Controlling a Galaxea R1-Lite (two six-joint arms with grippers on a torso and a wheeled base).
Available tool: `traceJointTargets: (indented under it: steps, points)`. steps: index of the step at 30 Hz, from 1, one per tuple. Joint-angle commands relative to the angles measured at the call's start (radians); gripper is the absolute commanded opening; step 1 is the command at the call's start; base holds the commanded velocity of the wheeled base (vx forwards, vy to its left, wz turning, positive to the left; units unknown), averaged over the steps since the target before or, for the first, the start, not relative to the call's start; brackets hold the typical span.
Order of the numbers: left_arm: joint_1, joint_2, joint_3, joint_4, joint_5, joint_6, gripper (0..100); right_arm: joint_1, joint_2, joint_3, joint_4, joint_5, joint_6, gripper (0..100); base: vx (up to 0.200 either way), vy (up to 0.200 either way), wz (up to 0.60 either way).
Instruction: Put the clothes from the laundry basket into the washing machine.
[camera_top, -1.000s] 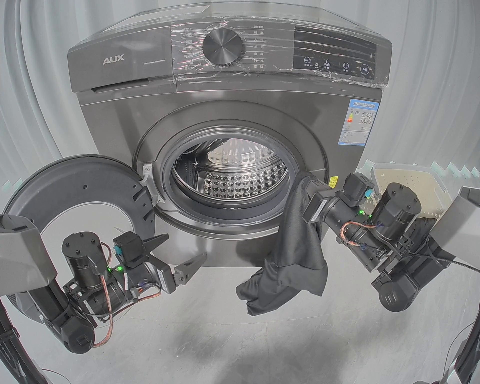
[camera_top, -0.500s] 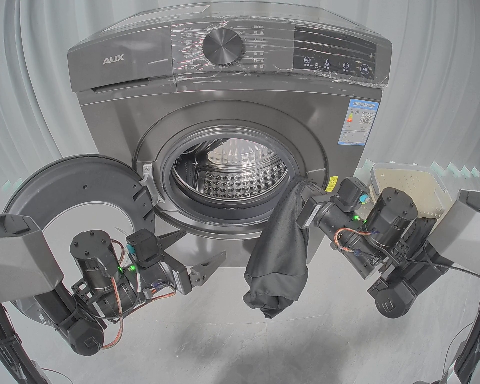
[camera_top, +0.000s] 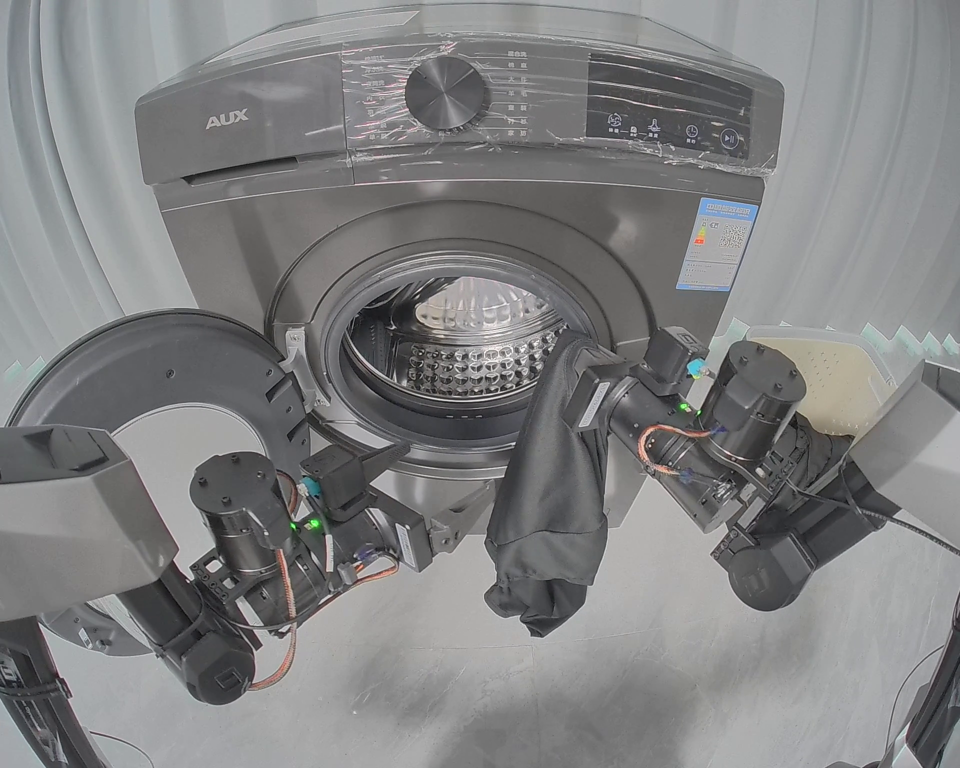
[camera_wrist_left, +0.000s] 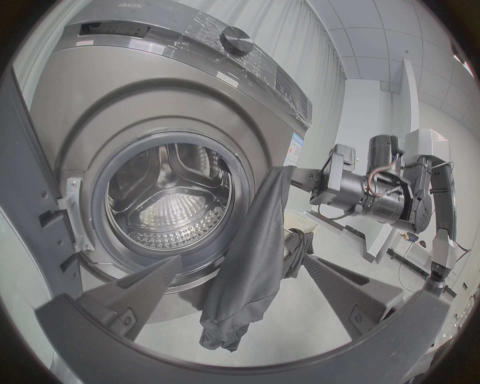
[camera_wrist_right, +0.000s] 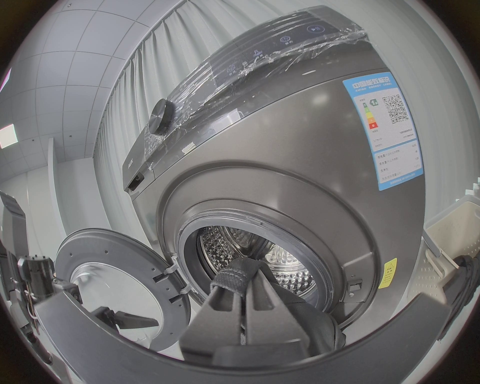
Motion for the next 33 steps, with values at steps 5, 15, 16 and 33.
traceJointTargets:
  steps: [5, 15, 16, 33]
  points:
    - [-0.018, 0.099, -0.065, 0.0, 0.005, -0.001, 100, 0.024, 0.041, -0.124, 0.066, -0.048, 0.005, 0, 0.0, 0.0, 0.0]
    - [-0.02, 0.115, -0.134, 0.001, 0.029, 0.001, 100, 0.065, 0.077, -0.216, 0.1, -0.091, 0.005, 0, 0.0, 0.0, 0.0]
    - [-0.02, 0.12, -0.136, 0.001, 0.029, 0.001, 100, 0.067, 0.089, -0.233, 0.101, -0.093, 0.005, 0, 0.0, 0.0, 0.0]
    - [-0.029, 0.275, -0.306, 0.009, 0.046, -0.004, 100, 0.09, 0.129, -0.289, 0.084, -0.122, 0.005, 0, 0.0, 0.0, 0.0]
